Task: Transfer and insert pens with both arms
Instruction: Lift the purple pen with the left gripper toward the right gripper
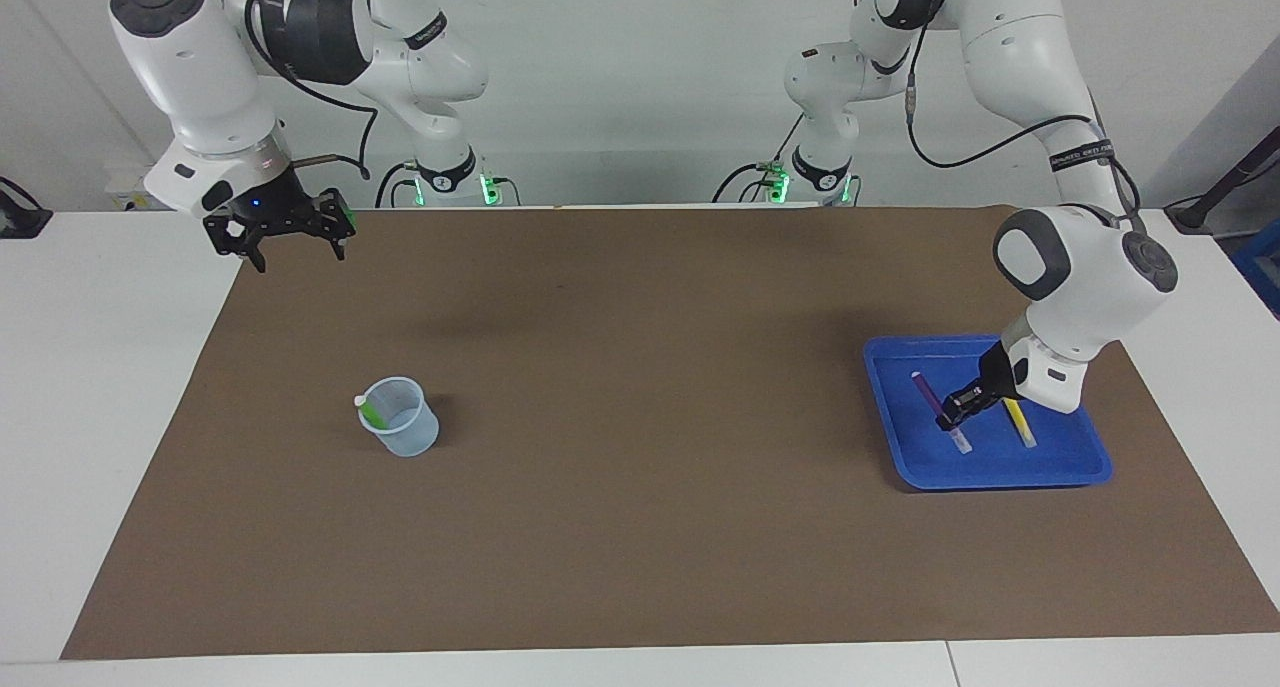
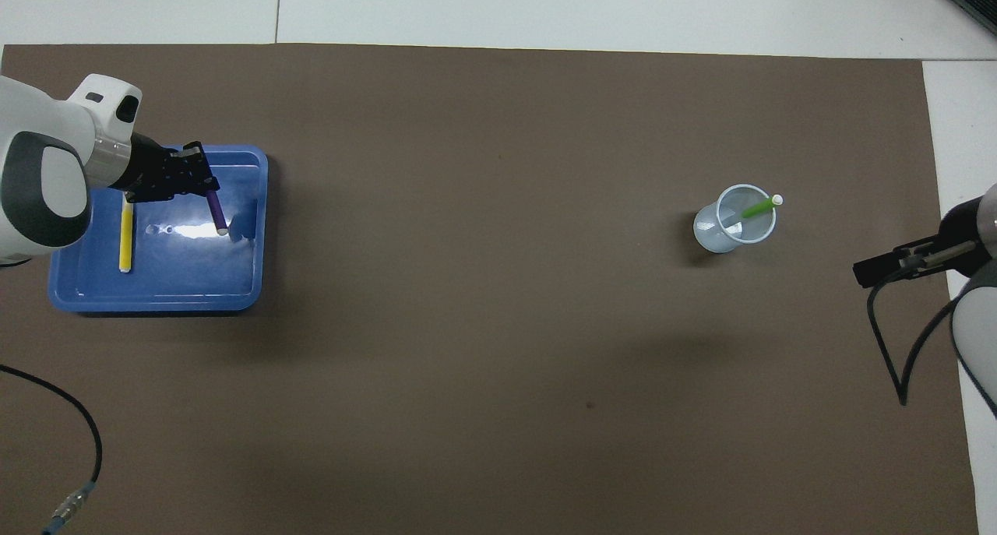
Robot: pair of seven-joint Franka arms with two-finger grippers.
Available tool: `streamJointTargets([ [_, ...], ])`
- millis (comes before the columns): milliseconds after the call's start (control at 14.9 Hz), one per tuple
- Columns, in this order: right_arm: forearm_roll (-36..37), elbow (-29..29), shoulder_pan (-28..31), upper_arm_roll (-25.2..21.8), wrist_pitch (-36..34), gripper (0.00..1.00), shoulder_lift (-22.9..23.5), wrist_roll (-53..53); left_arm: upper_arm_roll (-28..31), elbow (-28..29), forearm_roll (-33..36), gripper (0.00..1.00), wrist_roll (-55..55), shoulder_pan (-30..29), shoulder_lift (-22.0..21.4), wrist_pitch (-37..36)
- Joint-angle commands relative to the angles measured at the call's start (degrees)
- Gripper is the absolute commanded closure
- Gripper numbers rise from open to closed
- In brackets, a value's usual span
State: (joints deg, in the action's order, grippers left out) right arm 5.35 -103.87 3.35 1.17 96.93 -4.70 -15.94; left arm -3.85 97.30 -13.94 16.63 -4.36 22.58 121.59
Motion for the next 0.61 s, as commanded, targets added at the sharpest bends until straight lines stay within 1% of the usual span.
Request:
streamJointTargets([
  [0, -0.3, -1.8, 0.4, 0.3, 1.0, 0.00, -1.4, 0.6, 0.3, -0.5, -3.4, 0.98, 12.0, 1.3, -0.8, -1.4],
  [134, -2.8, -1.8, 1.0, 0.2, 0.5, 0.00, -1.4, 0.7, 0.2, 0.1, -6.9, 0.98, 23.0, 2.7, -2.2, -1.8],
  [269, -5.5, -1.8, 1.4, -0.4, 0.3, 0.00, -1.4, 0.6, 0.3, 0.2, -7.3, 0.98, 34.1, 5.1, -3.2, -1.8],
  [336, -6.6, -1.8, 2.1, -0.4, 0.3, 0.00, -1.5, 0.6, 0.2, 0.6, -7.3, 1.00, 39.6, 6.5, -3.7, -1.9],
  [403, -8.2, -1.7, 2.2, -0.3, 0.3, 0.00, -1.5, 0.2, 0.3, 1.7, -7.3, 1.00, 44.4, 8.4, -4.5, -2.0],
  [538, -15.1, -1.7, 2.3, -0.4, 0.3, 0.00, -1.4, 0.6, 0.3, 2.4, -7.3, 1.00, 51.8, 10.9, -5.7, -2.0],
])
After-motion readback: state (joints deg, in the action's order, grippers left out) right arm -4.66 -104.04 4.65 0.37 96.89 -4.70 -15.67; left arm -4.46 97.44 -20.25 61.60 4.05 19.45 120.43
